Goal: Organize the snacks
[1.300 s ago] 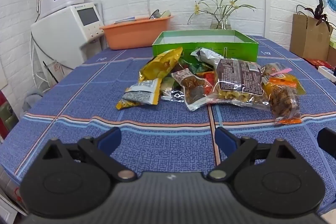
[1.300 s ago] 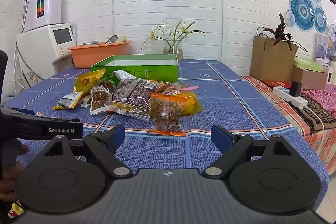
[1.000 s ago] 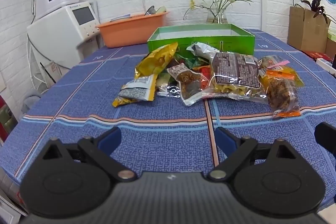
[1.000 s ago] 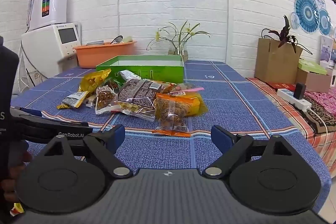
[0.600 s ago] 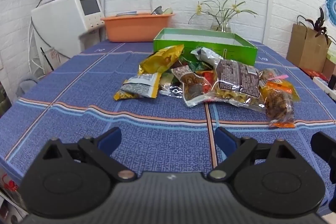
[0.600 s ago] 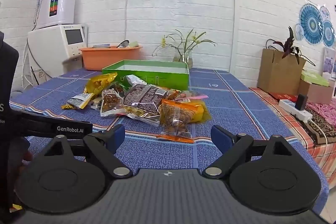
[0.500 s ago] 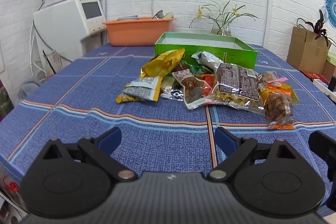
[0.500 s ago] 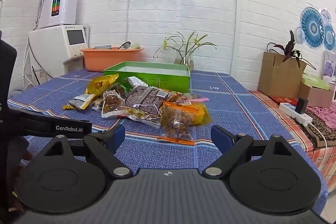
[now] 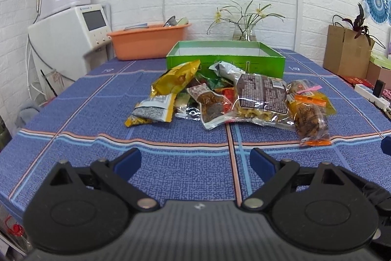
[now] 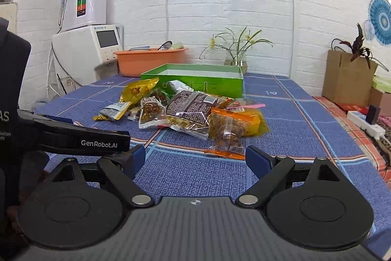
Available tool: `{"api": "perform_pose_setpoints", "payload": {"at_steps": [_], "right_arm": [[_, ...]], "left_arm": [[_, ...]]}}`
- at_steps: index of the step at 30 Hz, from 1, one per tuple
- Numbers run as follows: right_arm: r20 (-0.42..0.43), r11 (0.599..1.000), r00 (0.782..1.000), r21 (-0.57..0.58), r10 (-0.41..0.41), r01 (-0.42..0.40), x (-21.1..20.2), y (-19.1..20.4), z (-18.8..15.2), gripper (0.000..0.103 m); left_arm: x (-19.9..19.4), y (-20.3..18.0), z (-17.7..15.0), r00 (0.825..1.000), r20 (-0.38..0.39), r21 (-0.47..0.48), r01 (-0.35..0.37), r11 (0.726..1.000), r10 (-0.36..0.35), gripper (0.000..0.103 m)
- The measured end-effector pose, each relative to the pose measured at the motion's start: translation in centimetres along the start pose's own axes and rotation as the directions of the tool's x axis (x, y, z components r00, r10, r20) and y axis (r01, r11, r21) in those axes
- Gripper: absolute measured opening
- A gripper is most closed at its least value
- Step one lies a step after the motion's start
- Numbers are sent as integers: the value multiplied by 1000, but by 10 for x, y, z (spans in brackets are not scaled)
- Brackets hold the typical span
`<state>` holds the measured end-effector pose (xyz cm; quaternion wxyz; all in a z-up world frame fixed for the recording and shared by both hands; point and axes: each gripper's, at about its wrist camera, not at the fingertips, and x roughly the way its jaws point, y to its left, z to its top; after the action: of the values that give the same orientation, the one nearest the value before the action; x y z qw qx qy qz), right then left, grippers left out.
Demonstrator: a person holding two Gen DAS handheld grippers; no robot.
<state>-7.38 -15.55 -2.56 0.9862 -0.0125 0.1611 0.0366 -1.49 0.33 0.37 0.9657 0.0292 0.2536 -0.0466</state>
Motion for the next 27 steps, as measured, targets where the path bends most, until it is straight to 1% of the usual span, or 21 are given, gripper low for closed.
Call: {"api": "perform_pose_setpoints", "payload": {"at_steps": [6,12,17,24,27], "right_arm": [[-20,1000,999,-5,-26,26,3,-2,1,103],[-12,999,999,9,-50,50,2,-6,0,103],[-18,998,998,11,-68,68,3,-7,1,103],[-49,990,989,34,-137,139,7,-12,0,103],[-63,988,988,41,-144,147,10,-14,-2,103]], "left_arm": [[5,-1,-1,1000,-26,3,8,1000,-8,91],[9,-3,-2,999,-49,18,5,1000,-4,91],[12,-2,-3,998,-64,14,7,1000,-6,91],[15,-3,-4,997,-83,16,5,1000,-4,91],[15,-4,-5,996,-85,20,7,1000,-5,91]]}}
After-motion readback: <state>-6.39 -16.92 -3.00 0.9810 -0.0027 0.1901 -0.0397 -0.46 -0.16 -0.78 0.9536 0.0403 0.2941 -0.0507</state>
